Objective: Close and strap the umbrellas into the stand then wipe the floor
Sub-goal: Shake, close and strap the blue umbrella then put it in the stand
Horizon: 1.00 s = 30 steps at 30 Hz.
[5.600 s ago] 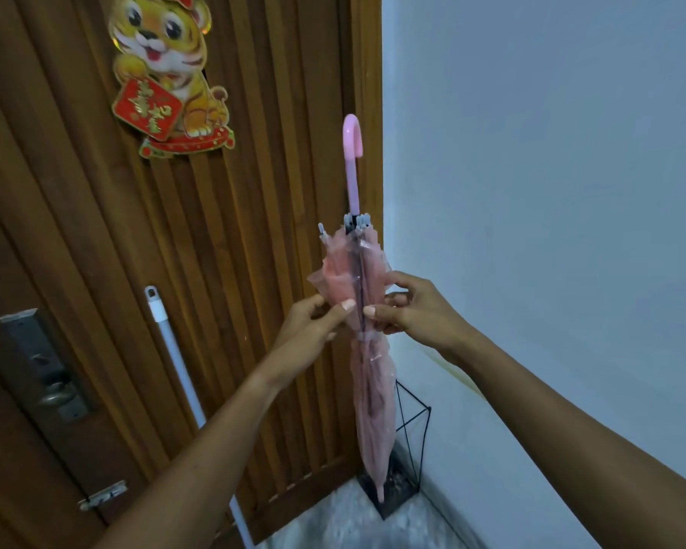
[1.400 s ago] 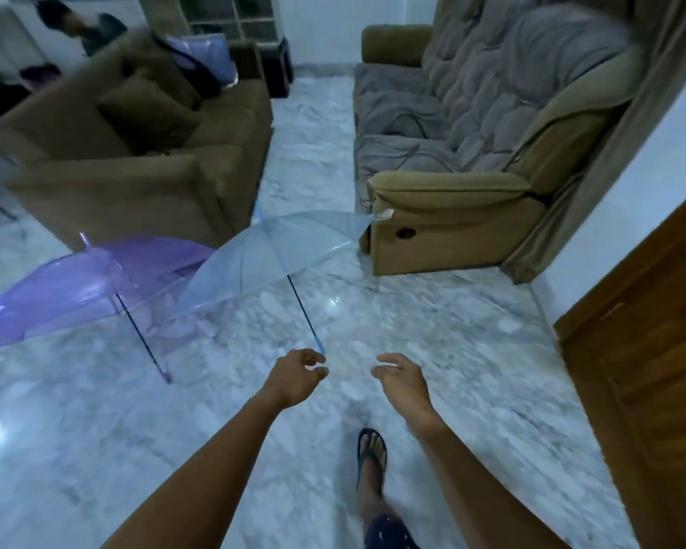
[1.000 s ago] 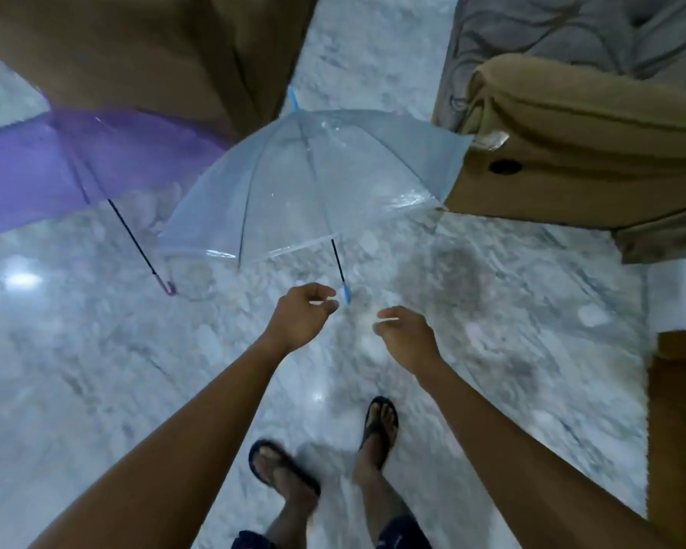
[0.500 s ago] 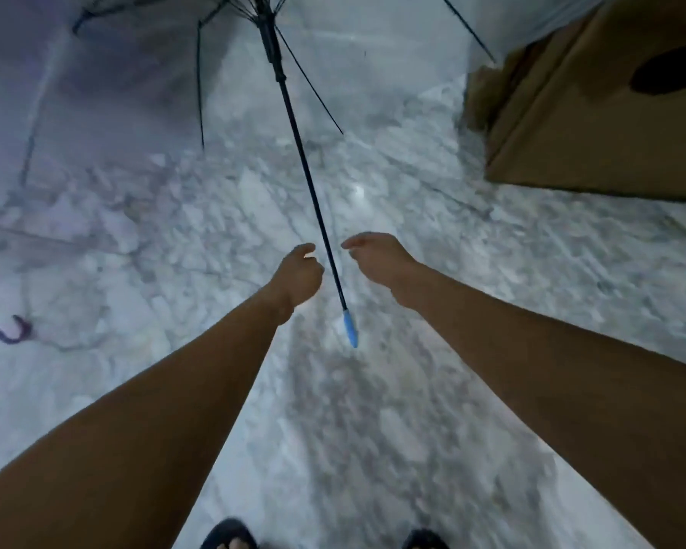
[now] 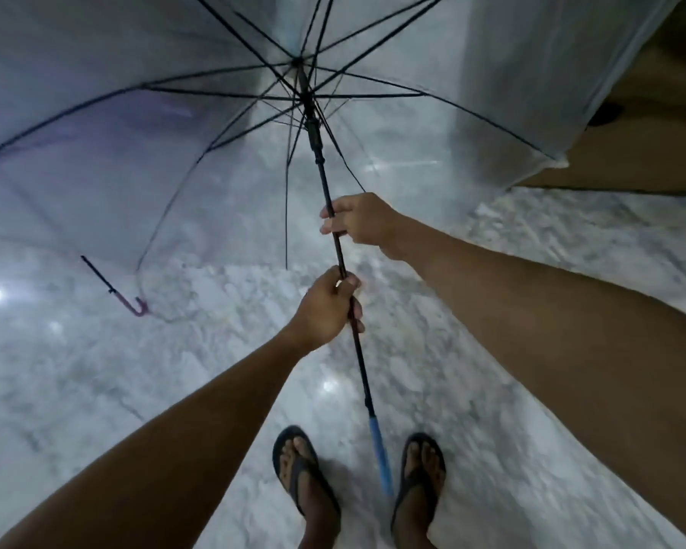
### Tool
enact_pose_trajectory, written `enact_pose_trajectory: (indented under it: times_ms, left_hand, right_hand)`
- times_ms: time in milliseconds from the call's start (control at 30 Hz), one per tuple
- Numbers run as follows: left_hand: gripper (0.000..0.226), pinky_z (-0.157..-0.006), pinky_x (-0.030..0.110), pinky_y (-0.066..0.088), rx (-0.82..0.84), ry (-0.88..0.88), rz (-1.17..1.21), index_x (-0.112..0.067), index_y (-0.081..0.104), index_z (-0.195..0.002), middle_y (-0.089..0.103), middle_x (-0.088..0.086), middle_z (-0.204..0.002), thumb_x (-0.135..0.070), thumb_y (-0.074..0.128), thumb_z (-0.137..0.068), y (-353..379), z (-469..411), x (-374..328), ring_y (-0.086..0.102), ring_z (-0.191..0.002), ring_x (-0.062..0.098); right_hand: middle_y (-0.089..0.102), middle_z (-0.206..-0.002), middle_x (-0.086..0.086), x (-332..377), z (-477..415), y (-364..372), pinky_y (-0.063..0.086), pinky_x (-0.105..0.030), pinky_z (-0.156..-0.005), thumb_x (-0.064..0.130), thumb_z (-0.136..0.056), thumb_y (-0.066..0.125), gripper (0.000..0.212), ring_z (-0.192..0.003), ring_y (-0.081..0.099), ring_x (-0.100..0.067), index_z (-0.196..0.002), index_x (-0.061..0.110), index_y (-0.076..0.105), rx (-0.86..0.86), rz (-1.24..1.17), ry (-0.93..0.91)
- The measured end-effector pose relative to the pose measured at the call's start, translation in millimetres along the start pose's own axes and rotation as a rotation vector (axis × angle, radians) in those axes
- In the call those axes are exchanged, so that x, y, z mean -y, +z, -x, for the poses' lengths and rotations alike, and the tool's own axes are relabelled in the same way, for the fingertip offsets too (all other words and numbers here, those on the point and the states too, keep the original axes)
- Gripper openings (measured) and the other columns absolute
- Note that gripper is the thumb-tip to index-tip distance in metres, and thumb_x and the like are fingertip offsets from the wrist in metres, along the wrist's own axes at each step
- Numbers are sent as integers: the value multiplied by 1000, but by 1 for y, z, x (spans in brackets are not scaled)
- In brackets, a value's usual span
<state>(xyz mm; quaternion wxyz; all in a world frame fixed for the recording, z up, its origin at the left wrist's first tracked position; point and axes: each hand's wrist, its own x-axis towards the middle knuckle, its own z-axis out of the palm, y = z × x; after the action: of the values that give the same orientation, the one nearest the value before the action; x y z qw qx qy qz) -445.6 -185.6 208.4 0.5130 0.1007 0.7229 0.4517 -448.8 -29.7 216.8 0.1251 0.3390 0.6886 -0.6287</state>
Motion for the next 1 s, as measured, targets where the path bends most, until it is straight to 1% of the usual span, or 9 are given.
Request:
enact_pose_trajectory:
  times_ms: [67,167,333,467,567,667,767,867,1000]
  left_hand:
    - [3,-47,33,56,74,-88,37,-9,45,-105,50,18,-70,-9,42,-105,2,56,-44,56,-53,27]
    - [7,-48,37,58,169,-190,4,-9,47,-105,52,19,-65,-7,41,-103,6,127,-108,57,-53,33]
    - [25,-47,36,54,273,-135,-163,-5,50,-87,50,17,-58,-22,44,-104,30,211,-175,53,-42,27]
    - [32,-41,29,50,350,76,-387,-6,54,-86,48,13,-58,-28,41,-105,58,269,-198,48,-35,17]
    - [34,-40,29,50,385,358,-571,-9,59,-82,49,2,-58,-28,41,-105,78,322,-221,52,-39,13]
    - [39,-63,47,59,494,580,-723,-5,61,-75,58,12,-65,-26,44,-103,115,367,-245,61,-64,33]
    - [44,-72,47,58,623,707,-820,0,58,-75,59,18,-71,-30,43,-103,166,419,-263,62,-77,38]
    - [43,-57,25,55,757,839,-865,-3,56,-74,52,5,-64,-30,40,-104,217,492,-262,58,-64,25]
    - [47,-61,36,52,957,935,-797,-16,43,-58,40,-2,-53,-26,42,-104,275,586,-244,46,-55,22]
  right_hand:
    - [72,-103,-7,28,59,-7,45,-11,-57,8,-87,74,22,-88,66,-14,-109,6,71,-3,-39,52]
    - [73,-104,-3,72,140,-19,43,-21,-66,13,-86,74,13,-90,65,-12,-98,17,70,-58,-103,97]
    - [75,-101,-1,114,256,-51,45,-31,-83,17,-91,72,9,-92,67,-11,-99,18,69,-260,-279,133]
    - [72,-92,-1,124,357,-67,47,-29,-78,17,-90,74,12,-82,67,-11,-100,12,70,-493,-321,156]
    - [70,-86,-3,131,444,-65,48,-28,-72,16,-90,72,11,-73,66,-10,-82,14,65,-706,-431,162]
    - [66,-78,-2,126,531,-63,47,-25,-64,15,-91,71,22,-63,63,-8,-74,19,57,-957,-549,154]
    - [68,-81,0,115,619,-57,46,-23,-63,18,-93,68,22,-65,63,-8,-75,22,56,-1160,-656,119]
    - [69,-79,2,102,720,-40,47,-23,-64,23,-94,67,17,-68,63,-10,-78,21,61,-1370,-748,80]
    - [69,-79,1,85,850,-22,50,-29,-69,21,-98,60,10,-68,65,-16,-90,18,66,-1653,-832,-5]
